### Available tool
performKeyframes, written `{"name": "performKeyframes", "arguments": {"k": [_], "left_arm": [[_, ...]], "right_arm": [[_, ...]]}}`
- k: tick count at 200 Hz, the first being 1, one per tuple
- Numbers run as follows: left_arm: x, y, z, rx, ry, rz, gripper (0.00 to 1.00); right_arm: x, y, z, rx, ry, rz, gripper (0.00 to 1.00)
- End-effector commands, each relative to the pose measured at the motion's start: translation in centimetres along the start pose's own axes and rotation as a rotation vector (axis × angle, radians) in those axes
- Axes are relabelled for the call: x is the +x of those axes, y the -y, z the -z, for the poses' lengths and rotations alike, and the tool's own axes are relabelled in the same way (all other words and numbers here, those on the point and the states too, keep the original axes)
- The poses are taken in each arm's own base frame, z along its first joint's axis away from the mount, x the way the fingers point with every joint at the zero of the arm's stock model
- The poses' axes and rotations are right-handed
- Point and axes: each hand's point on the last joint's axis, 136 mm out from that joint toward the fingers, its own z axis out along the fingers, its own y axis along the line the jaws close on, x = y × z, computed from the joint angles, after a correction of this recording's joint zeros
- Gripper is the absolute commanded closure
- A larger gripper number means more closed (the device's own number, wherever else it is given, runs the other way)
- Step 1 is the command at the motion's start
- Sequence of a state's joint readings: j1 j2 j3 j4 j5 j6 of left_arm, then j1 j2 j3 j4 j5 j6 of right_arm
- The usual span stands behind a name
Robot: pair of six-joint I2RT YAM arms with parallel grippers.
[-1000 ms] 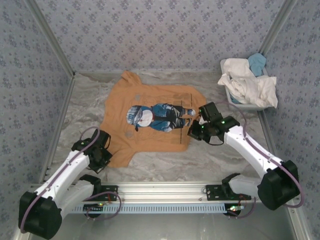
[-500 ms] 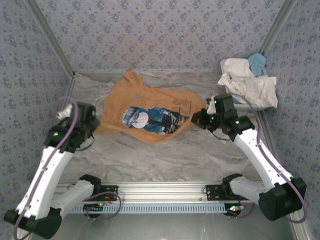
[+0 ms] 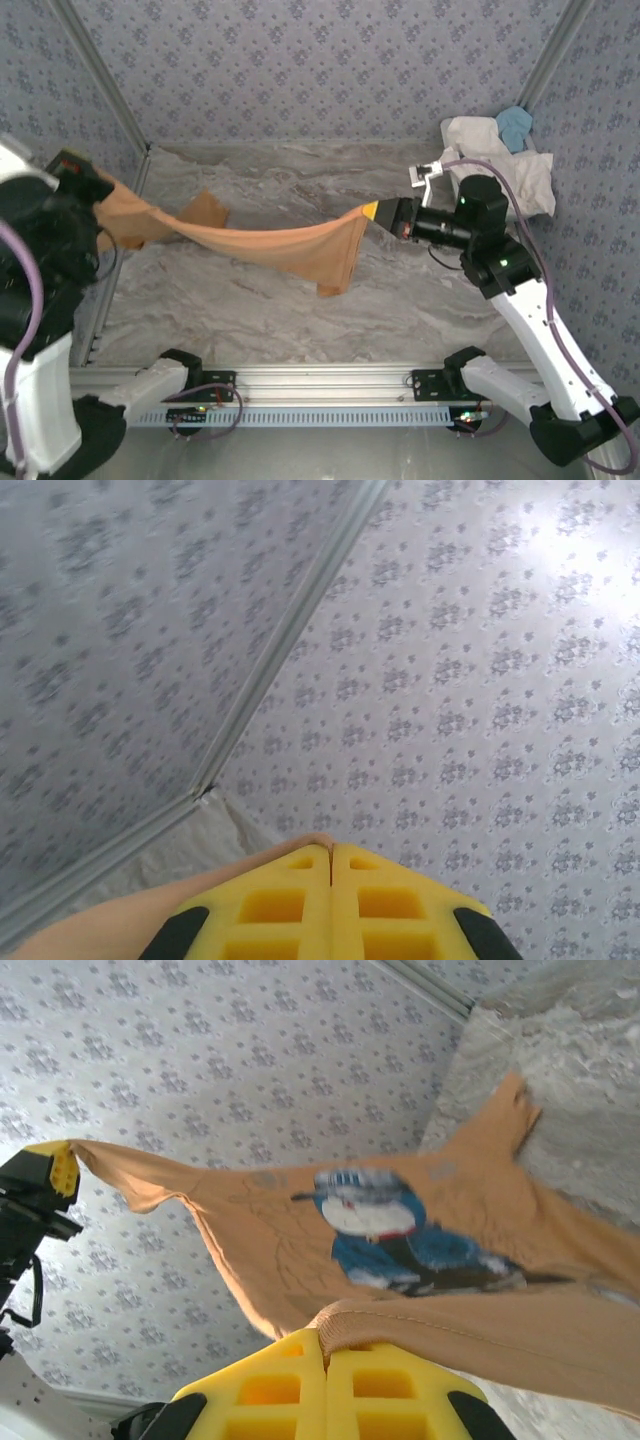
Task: Fold and stack the t-shirts
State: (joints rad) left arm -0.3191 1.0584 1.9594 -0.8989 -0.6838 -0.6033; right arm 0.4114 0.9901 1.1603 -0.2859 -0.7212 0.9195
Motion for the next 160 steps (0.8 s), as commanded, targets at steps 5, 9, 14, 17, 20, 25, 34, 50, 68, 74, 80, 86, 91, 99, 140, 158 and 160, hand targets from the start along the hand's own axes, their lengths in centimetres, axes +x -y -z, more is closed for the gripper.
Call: {"name": "performKeyframes", "arguments": {"k": [5, 9, 14, 17, 20, 25, 34, 50, 68, 74, 80, 86, 91, 99, 140, 158, 160], "left_arm": [[6.7, 4.4, -9.4, -0.012, -0.219, -0.130, 1.00], [7.5, 4.8, -10.7, -0.005, -0.251, -0.124, 1.00], [8.3, 5.4, -12.2, 0.009, -0.284, -0.116, 1.00], [9.1, 5.6, -13.3, 0.009, -0.307, -0.117, 1.00], [9.6, 5.8, -14.3, 0.012, -0.323, -0.120, 1.00], [10.5, 6.4, -15.8, 0.027, -0.346, -0.123, 1.00], [12.2, 7.8, -18.4, 0.087, -0.406, -0.116, 1.00], [14.8, 10.9, -21.7, 0.207, -0.500, -0.081, 1.00], [15.1, 14.9, -23.0, 0.372, -0.517, 0.014, 1.00], [14.7, 15.9, -23.0, 0.416, -0.502, 0.054, 1.00], [13.9, 16.6, -22.9, 0.452, -0.482, 0.093, 1.00], [13.2, 17.3, -22.6, 0.487, -0.469, 0.123, 1.00], [12.5, 17.7, -22.5, 0.510, -0.462, 0.147, 1.00], [11.1, 18.6, -21.8, 0.556, -0.440, 0.173, 1.00], [2.5, 22.0, -15.5, 0.791, -0.288, 0.261, 1.00], [0.5, 21.3, -13.3, 0.798, -0.261, 0.254, 1.00], [0.4, 21.2, -13.1, 0.794, -0.264, 0.251, 1.00]], "right_arm": [[-3.8, 3.0, -3.3, 0.080, 0.055, -0.121, 1.00], [-4.4, 3.8, -3.8, 0.096, 0.061, -0.144, 1.00], [-5.1, 4.7, -4.1, 0.113, 0.071, -0.169, 1.00], [-5.5, 5.5, -4.5, 0.129, 0.074, -0.186, 1.00], [-6.0, 6.1, -4.8, 0.140, 0.080, -0.202, 1.00], [-6.8, 7.2, -5.0, 0.162, 0.094, -0.222, 1.00], [-8.4, 9.3, -5.1, 0.206, 0.120, -0.256, 1.00], [-11.7, 12.1, -4.4, 0.259, 0.189, -0.275, 1.00], [-16.3, 13.5, -2.6, 0.274, 0.283, -0.265, 1.00], [-17.9, 13.6, -1.8, 0.275, 0.315, -0.255, 1.00], [-19.5, 13.1, -0.9, 0.263, 0.345, -0.235, 1.00], [-21.1, 12.4, -0.2, 0.251, 0.371, -0.214, 1.00], [-22.3, 12.1, 0.6, 0.252, 0.389, -0.197, 1.00], [-23.9, 11.3, 1.7, 0.245, 0.415, -0.178, 1.00], [-29.6, 7.9, 8.2, 0.236, 0.586, -0.096, 1.00], [-29.8, 7.3, 9.6, 0.249, 0.615, -0.070, 1.00], [-29.8, 7.3, 9.7, 0.251, 0.616, -0.069, 1.00]]}}
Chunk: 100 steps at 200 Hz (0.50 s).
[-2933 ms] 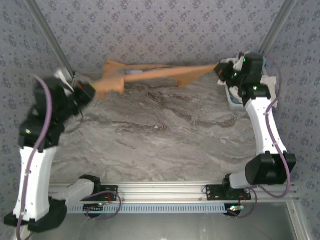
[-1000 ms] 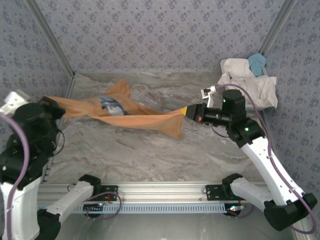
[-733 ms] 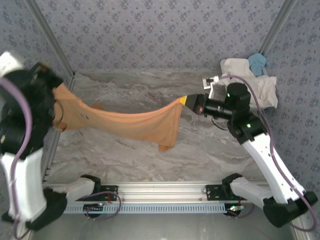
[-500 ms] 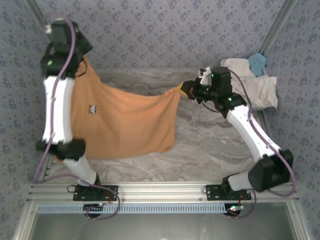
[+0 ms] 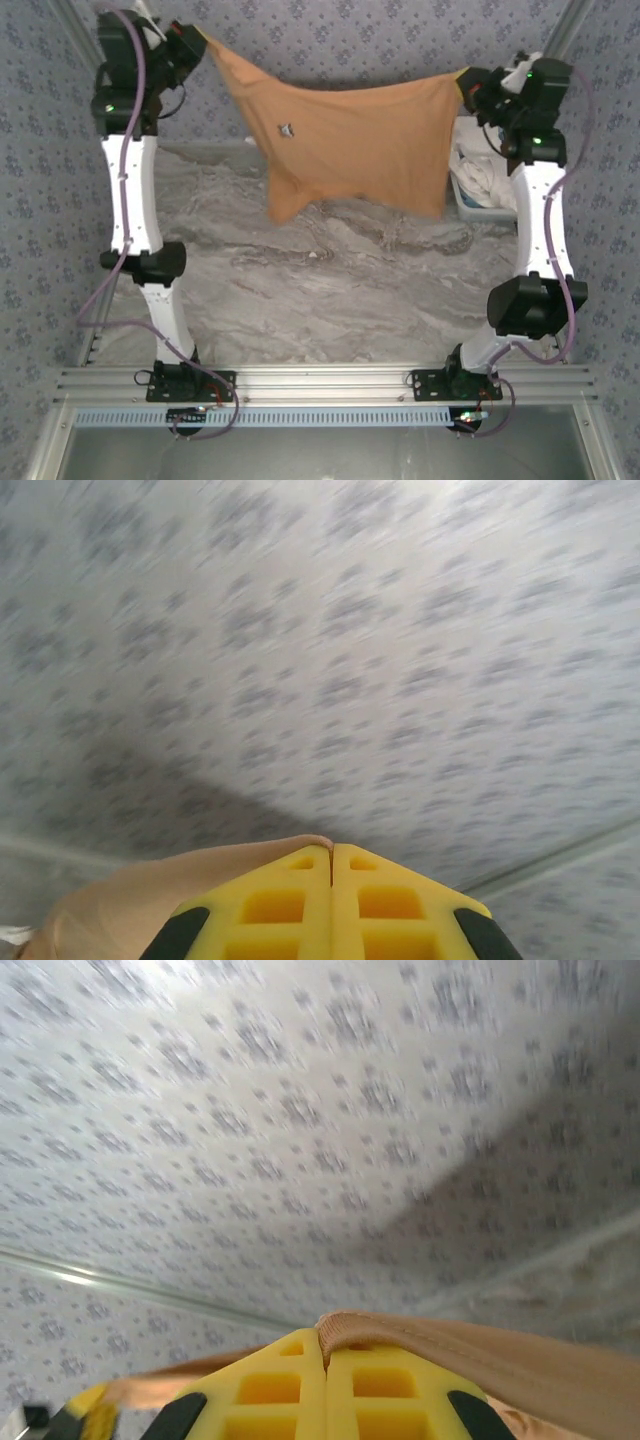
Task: Fold and stack the t-shirts
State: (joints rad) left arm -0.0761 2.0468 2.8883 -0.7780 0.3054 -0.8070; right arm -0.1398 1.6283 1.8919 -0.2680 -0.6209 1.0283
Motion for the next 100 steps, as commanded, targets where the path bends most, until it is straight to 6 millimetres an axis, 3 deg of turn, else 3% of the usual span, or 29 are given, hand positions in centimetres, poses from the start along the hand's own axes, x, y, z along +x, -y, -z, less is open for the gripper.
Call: {"name": "performKeyframes", "arguments": {"k": [1, 22, 34, 46, 57, 72, 86, 100], "left_arm": [[-4.6, 7.7, 7.3, 0.199, 0.144, -0.059, 1.00], [-1.8, 5.2, 8.6, 0.054, 0.036, -0.067, 1.00], [1.1, 1.5, 9.5, -0.133, -0.059, -0.092, 1.00], [4.4, -3.4, 11.3, -0.397, -0.155, -0.162, 1.00], [7.8, -8.2, 13.3, -0.628, -0.240, -0.231, 1.00], [13.1, -14.1, 16.5, -0.768, -0.292, -0.240, 1.00], [18.6, -20.0, 21.4, -0.897, -0.327, -0.151, 1.00], [24.7, -25.8, 26.2, -1.049, -0.425, -0.066, 1.00]], "right_arm": [[-0.5, -1.0, 1.3, -0.010, 0.009, 0.029, 1.00], [1.3, 0.0, 1.5, 0.011, -0.022, 0.034, 1.00], [3.9, 1.5, 1.4, 0.038, -0.065, 0.023, 1.00], [7.4, 3.4, 1.1, 0.066, -0.120, 0.005, 1.00], [11.8, 5.4, 0.9, 0.099, -0.190, -0.018, 1.00], [18.7, 8.9, 1.1, 0.174, -0.301, -0.037, 1.00], [25.7, 13.3, 2.2, 0.275, -0.411, -0.044, 1.00], [31.5, 17.1, 3.4, 0.351, -0.511, -0.027, 1.00]]}}
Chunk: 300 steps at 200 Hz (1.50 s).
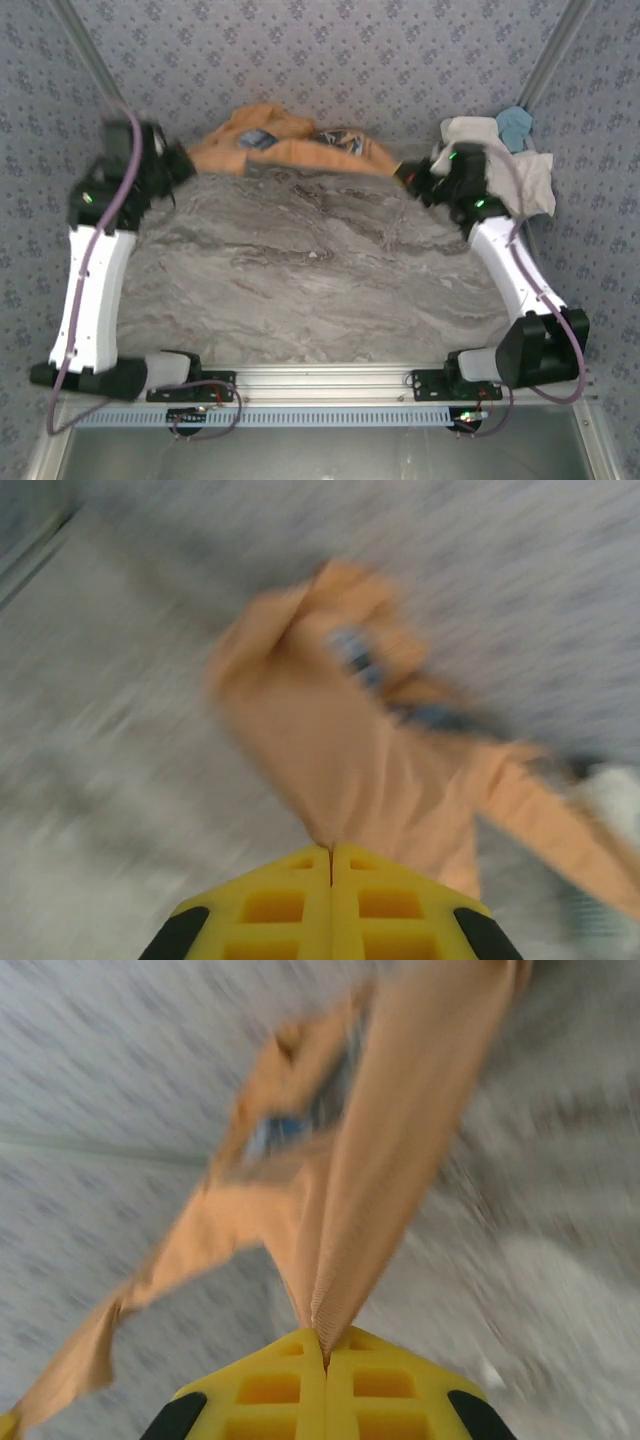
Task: Fold and stack the t-shirts
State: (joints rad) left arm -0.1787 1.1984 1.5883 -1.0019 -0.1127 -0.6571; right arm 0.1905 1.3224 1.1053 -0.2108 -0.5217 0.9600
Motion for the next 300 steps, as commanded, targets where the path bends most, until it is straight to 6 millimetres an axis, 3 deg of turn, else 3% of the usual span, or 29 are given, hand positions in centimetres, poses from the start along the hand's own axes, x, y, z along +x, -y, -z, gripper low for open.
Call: {"name": "performKeyframes", "arguments": {"k": [1, 12, 26, 37, 49, 76, 97, 125, 155, 205, 241, 272, 288, 300], "left_arm": [[11.2, -12.2, -3.1, -0.359, -0.171, 0.051, 1.00], [16.4, -15.2, -4.4, -0.392, -0.275, 0.076, 1.00], [22.2, -17.3, -5.7, -0.388, -0.398, 0.142, 1.00], [23.8, -15.9, -6.7, -0.316, -0.428, 0.135, 1.00], [25.6, -15.9, -6.8, -0.348, -0.484, 0.217, 1.00], [28.9, -15.7, -7.1, -0.365, -0.588, 0.388, 1.00], [30.0, -15.0, -7.2, -0.323, -0.603, 0.453, 1.00], [30.1, -14.9, -7.3, -0.309, -0.612, 0.444, 1.00], [30.2, -13.3, -8.2, -0.230, -0.621, 0.459, 1.00], [32.1, -9.9, -10.5, -0.180, -0.661, 0.439, 1.00], [33.1, -5.2, -11.8, -0.126, -0.681, 0.326, 1.00], [34.6, -1.6, -12.3, -0.099, -0.709, 0.224, 1.00], [35.3, -1.4, -11.9, -0.136, -0.733, 0.175, 1.00], [35.1, -2.3, -11.1, -0.196, -0.734, 0.140, 0.82]], "right_arm": [[7.3, 6.3, -2.3, 0.148, -0.104, 0.032, 1.00], [10.6, 9.6, -3.3, 0.221, -0.164, 0.033, 1.00], [14.0, 13.8, -3.8, 0.313, -0.234, 0.020, 1.00], [15.6, 16.0, -3.8, 0.372, -0.275, 0.015, 1.00], [16.5, 17.9, -3.3, 0.445, -0.313, 0.014, 1.00], [16.9, 18.9, -1.8, 0.536, -0.344, 0.017, 1.00], [16.5, 19.5, -0.1, 0.630, -0.349, 0.046, 1.00], [15.7, 21.0, 4.0, 0.772, -0.305, 0.053, 1.00], [14.1, 22.1, 7.7, 0.819, -0.211, 0.026, 1.00], [11.5, 24.1, 9.6, 0.816, -0.170, -0.068, 1.00], [8.6, 25.5, 12.4, 0.917, -0.068, -0.103, 1.00], [7.7, 26.3, 12.2, 0.933, -0.048, -0.124, 1.00], [7.6, 27.0, 12.3, 0.941, -0.029, -0.172, 1.00], [7.5, 27.4, 12.7, 0.960, -0.014, -0.199, 0.94]]}}
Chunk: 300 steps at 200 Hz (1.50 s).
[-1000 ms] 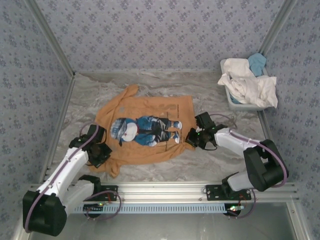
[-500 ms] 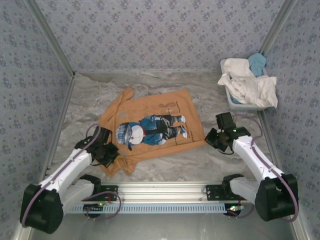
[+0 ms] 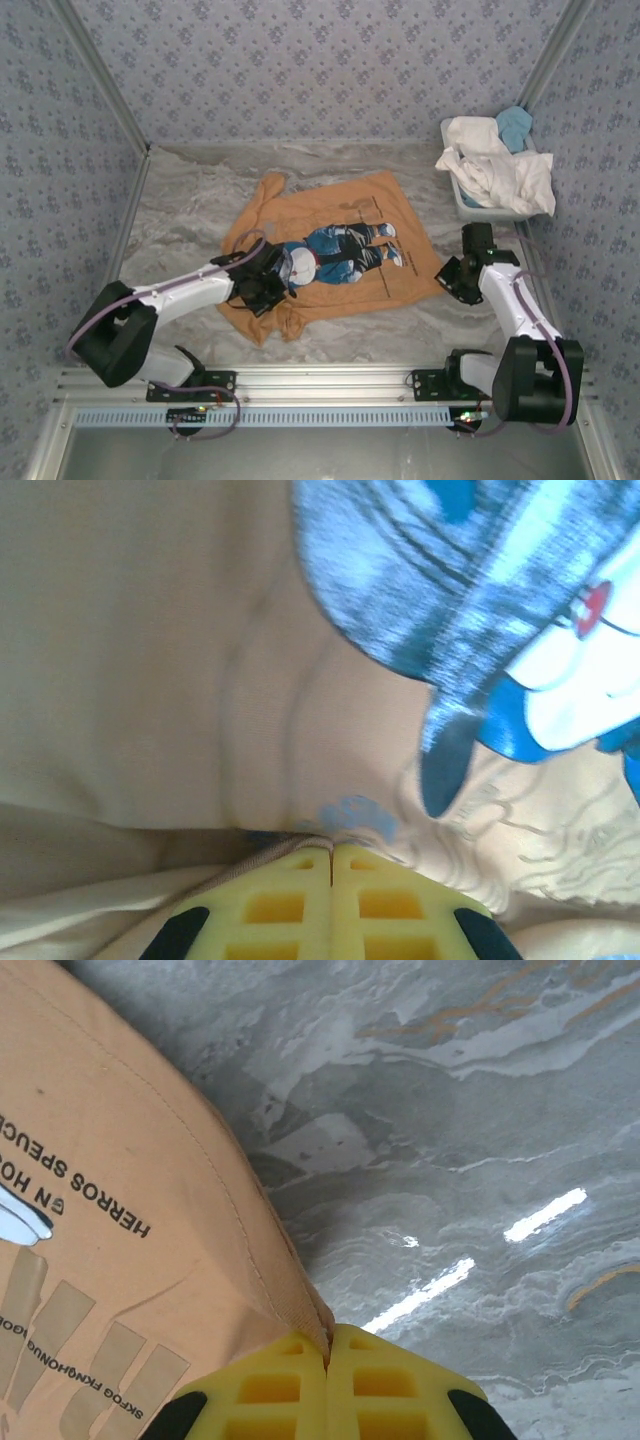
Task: Fold and stack the t-shirts
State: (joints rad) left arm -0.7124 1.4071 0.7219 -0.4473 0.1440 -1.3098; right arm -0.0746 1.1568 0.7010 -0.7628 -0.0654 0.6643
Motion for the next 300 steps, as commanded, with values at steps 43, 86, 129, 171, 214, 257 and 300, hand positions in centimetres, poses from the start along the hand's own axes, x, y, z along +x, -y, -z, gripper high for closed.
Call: {"name": "performKeyframes", "arguments": {"k": [43, 86, 129, 171, 214, 257, 300], "left_arm": [[-3.7, -2.2, 11.0, -0.148, 0.255, -0.039, 0.26], [-14.3, -1.7, 12.2, 0.003, 0.303, 0.141, 0.62], [-24.4, 1.6, 6.0, 0.030, 0.219, 0.145, 0.86], [-28.3, 3.3, 1.5, 0.021, 0.177, 0.145, 0.93], [-27.5, -1.9, -1.3, -0.132, 0.143, 0.204, 0.98], [-27.1, -7.9, -0.3, -0.224, 0.161, 0.283, 0.99], [-27.9, -9.7, 2.2, -0.226, 0.199, 0.333, 0.99]], "right_arm": [[-1.6, 3.8, 3.2, 0.174, 0.127, -0.150, 0.50], [-5.4, -4.0, 5.8, -0.103, 0.266, -0.031, 0.51], [-5.8, -16.1, 4.3, -0.380, 0.165, 0.281, 0.56], [-6.2, -20.4, 0.6, -0.389, 0.052, 0.391, 0.62], [-7.4, -22.8, -1.8, -0.373, 0.001, 0.379, 0.63], [-7.3, -24.5, -3.8, -0.356, -0.048, 0.381, 0.60], [-7.0, -26.3, -5.7, -0.355, -0.088, 0.392, 0.60]]}}
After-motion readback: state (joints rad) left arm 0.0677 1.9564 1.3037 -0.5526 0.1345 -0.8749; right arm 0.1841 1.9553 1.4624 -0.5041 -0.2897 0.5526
